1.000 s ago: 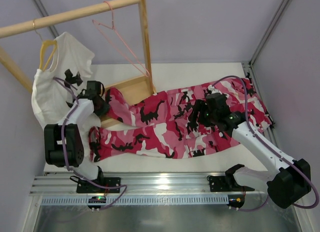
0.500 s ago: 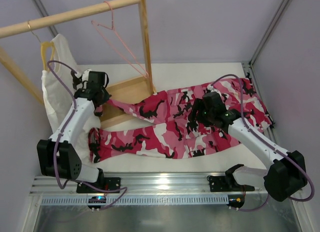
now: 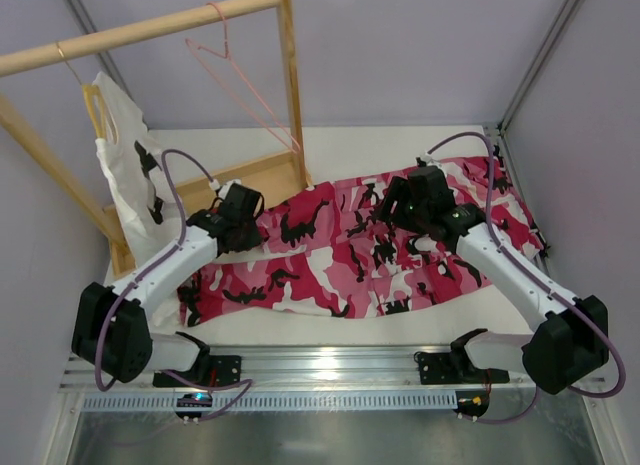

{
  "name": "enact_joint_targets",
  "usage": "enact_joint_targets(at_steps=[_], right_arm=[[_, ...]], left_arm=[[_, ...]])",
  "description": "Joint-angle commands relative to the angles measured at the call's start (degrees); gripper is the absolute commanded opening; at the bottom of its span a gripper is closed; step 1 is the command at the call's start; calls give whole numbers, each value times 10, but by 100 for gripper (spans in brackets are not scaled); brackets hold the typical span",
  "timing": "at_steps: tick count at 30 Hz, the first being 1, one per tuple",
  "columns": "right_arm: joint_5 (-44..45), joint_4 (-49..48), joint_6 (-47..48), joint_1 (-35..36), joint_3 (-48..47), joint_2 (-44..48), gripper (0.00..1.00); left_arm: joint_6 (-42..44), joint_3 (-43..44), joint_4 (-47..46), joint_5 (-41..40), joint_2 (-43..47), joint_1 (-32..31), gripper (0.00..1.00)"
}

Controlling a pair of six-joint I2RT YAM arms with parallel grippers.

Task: Place the trousers on the hanger
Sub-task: Fold the trousers

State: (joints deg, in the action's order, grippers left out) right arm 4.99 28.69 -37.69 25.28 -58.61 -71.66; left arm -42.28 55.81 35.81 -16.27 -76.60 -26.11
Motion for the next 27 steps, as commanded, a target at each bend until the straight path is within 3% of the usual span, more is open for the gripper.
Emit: enact_joint_targets(at_steps=[1, 4, 7, 9, 12, 14, 16, 20, 27], right_arm=[[-1, -6, -9, 0, 13, 22, 71], [-3, -8, -9, -1, 17, 26, 71], [-23, -22, 2, -1, 15, 23, 71], [-38, -44, 15, 6, 19, 18, 71], [-67, -114, 26, 42, 35, 6, 69], [-84, -214, 44, 73, 51, -12, 67], [-103, -305, 74, 122, 51, -37, 65], [-99, -370, 74, 186, 1, -123, 59], [-61, -503, -15, 223, -51, -252, 63]], left_arm=[[-11, 5, -3, 23, 10, -11, 26], [39, 48, 13, 27, 5, -11, 44], [65, 113, 55, 0, -4, -11, 50], [56, 140, 112, -59, -15, -9, 53], [32, 175, 163, -112, -24, -5, 56], [24, 165, 162, -118, -15, -1, 59], [26, 159, 154, -90, 4, 23, 62], [26, 128, 130, 8, 29, 98, 62], [31, 87, 95, 91, 38, 162, 63]])
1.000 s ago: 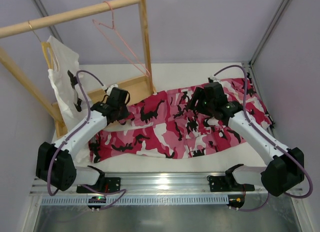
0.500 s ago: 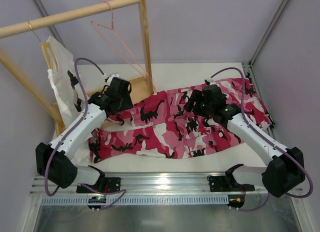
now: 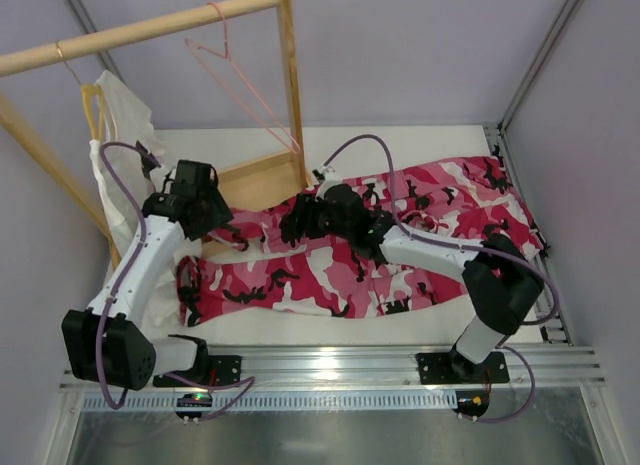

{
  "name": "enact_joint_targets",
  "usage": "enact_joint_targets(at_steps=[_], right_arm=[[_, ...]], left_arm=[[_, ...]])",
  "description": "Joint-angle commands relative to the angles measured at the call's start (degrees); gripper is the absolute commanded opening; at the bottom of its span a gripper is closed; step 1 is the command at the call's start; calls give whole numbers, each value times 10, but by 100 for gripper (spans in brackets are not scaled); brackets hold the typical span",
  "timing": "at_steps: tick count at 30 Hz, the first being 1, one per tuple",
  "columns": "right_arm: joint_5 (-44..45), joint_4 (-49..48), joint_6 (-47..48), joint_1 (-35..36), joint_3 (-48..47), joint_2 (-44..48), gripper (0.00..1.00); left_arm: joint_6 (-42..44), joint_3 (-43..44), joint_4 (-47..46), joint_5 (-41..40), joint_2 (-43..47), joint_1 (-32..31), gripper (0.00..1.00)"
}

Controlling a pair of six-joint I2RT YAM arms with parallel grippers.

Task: Place the trousers on the hanger
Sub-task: Fold the trousers

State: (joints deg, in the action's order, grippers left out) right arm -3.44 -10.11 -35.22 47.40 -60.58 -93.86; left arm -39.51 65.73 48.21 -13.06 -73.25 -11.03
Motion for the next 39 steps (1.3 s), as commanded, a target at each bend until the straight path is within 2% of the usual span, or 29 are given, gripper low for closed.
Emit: enact_joint_targets(at_steps=[1, 4, 6, 8, 11, 12, 14, 15, 18, 20, 26, 30, 32, 33, 34, 35, 36, 37, 38, 39], right_arm=[[23, -150, -53, 2, -33, -40, 64], [19, -203, -57, 3, -41, -79, 66], [19, -202, -56, 3, -56, -105, 68], [9, -190, -53, 2, -81, -123, 69], [-8, -168, -51, 3, -117, -155, 71], [-6, -157, -51, 3, -126, -163, 71], [-10, -148, -52, 2, -140, -184, 71], [-12, -145, -55, 2, -145, -191, 71], [-23, -137, -62, 2, -161, -215, 71], [-26, -134, -61, 2, -172, -229, 70], [-46, -84, -51, 3, -225, -269, 69], [-51, -79, -55, 3, -231, -278, 61], [-53, -75, -54, 2, -228, -274, 46], [-49, -72, -53, 3, -226, -271, 40], [-45, -69, -54, 2, -218, -262, 27], [-37, -67, -52, 2, -212, -256, 21], [-34, -66, -53, 0, -204, -251, 9], [-29, -67, -56, -3, -187, -245, 4], [-24, -68, -59, -5, -176, -233, 4], [-14, -76, -70, -6, -164, -227, 4]], left_arm=[[6, -24, -41, 75, 2, 12, 62], [7, -44, -93, 129, -5, 11, 58], [10, -46, -103, 176, -26, 11, 54], [18, -44, -101, 183, -47, 11, 51], [22, -55, -115, 186, -54, 11, 37], [23, -57, -118, 186, -54, 11, 28], [26, -63, -131, 198, -55, 11, 19], [29, -63, -135, 205, -56, 11, 12], [34, -68, -135, 204, -58, 11, 3], [36, -72, -134, 204, -58, 11, 0], [42, -82, -136, 204, -55, 11, 1], [43, -81, -138, 206, -55, 11, 6], [42, -76, -140, 209, -57, 11, 10], [41, -73, -139, 210, -59, 10, 16], [42, -69, -137, 209, -59, 11, 19], [43, -64, -134, 208, -61, 11, 22], [44, -55, -131, 207, -62, 10, 25], [46, -50, -125, 207, -63, 11, 28], [49, -46, -122, 204, -61, 11, 31], [51, -36, -119, 203, -59, 11, 39]])
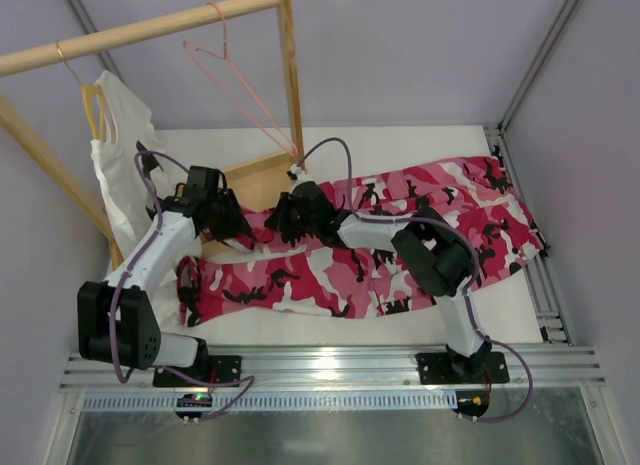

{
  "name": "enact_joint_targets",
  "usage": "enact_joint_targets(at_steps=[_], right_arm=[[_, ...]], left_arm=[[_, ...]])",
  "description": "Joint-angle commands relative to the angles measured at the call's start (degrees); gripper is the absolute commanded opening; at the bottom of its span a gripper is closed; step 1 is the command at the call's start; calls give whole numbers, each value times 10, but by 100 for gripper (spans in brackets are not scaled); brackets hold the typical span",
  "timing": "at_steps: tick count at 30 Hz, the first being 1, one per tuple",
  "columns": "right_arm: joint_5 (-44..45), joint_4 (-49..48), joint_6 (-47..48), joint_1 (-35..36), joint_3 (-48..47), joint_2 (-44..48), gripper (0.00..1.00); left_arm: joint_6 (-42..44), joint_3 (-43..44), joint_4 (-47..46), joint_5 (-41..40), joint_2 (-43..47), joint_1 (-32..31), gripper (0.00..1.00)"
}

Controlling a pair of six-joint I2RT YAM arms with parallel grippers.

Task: Place the trousers on the hanger
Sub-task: Fold the trousers

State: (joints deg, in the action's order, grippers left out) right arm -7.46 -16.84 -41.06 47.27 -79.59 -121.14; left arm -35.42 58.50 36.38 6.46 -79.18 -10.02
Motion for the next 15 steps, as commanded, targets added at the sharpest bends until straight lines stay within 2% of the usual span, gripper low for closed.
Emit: enact_joint_targets(at_steps=[1, 5, 9, 15], right_arm=[[31, -17, -16, -7, 55, 52, 4], [54, -80, -49, -10, 144, 85, 4], [61, -161, -80, -10, 221, 110, 4], [71, -229, -115, -10, 297, 129, 4]], left_arm=[[10, 41, 4, 3, 2, 1, 43], [-2, 57, 45, -51, 19, 1, 60], [-30, 64, 74, -102, 30, 1, 66], [-64, 57, 78, -130, 50, 1, 72]])
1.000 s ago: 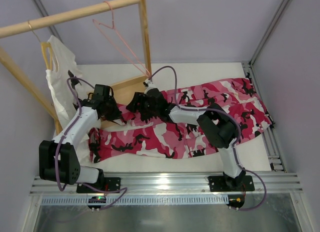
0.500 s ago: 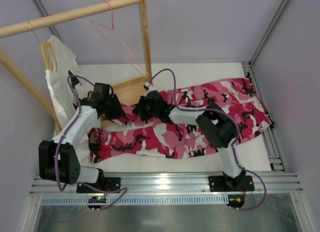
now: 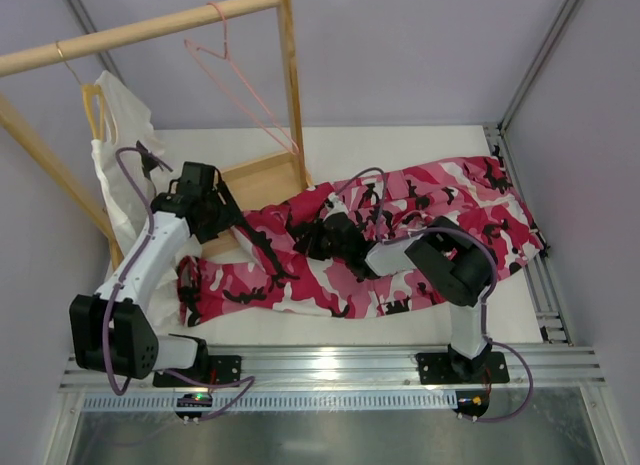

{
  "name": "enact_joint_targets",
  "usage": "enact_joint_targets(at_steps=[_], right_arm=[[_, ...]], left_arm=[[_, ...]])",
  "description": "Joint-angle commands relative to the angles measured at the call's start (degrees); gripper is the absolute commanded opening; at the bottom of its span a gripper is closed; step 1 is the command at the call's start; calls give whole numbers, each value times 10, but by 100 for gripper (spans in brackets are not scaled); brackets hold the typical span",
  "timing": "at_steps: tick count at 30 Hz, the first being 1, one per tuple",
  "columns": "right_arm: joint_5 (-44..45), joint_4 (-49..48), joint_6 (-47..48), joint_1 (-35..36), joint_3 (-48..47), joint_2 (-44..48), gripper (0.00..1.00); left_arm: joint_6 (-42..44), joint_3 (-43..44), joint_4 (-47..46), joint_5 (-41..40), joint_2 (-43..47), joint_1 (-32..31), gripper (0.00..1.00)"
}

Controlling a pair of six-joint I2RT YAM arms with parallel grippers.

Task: Place the trousers on the hanger
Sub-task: Fold the trousers

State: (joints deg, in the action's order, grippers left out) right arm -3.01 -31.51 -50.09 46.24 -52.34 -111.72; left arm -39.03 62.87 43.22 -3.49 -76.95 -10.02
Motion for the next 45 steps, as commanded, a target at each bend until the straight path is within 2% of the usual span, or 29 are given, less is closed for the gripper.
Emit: enact_joint_targets(at_steps=[1, 7, 13, 25, 37, 45], right_arm=[[27, -88, -29, 0, 40, 37, 4], [26, -103, -44, 0, 57, 36, 4], [22, -115, -45, 0, 65, 33, 4], [5, -145, -46, 0, 73, 12, 4], [-11, -189, -60, -10, 94, -31, 4], [-15, -189, -56, -11, 98, -30, 4]], left_arm=[[-40, 9, 8, -27, 32, 1, 72], [-107, -15, 10, -31, 64, 1, 79], [-211, -21, -21, -8, 75, 1, 85], [-336, -20, -30, -12, 10, 8, 86], [-366, 0, -17, -35, -15, 23, 86], [-391, -54, -97, 7, -14, 23, 78]])
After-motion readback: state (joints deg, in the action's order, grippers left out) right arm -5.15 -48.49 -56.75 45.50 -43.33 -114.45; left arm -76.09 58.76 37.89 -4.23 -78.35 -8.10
